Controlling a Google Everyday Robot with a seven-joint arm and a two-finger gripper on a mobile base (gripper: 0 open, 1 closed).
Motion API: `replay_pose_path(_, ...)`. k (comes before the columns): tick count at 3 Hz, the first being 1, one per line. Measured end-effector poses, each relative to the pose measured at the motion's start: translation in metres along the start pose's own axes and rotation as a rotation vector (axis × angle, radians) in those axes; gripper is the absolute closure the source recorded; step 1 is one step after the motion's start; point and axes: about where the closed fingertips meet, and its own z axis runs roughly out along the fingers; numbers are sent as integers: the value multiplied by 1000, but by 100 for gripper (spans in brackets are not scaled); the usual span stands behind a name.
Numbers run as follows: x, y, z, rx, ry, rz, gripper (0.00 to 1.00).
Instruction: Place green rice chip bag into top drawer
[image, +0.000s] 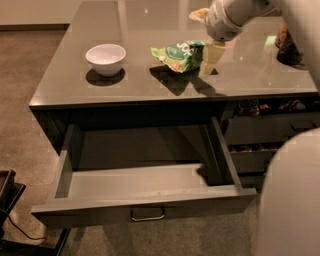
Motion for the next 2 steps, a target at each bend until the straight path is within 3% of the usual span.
replay_pose_path(2, 9, -15, 29, 20, -9, 0, 0)
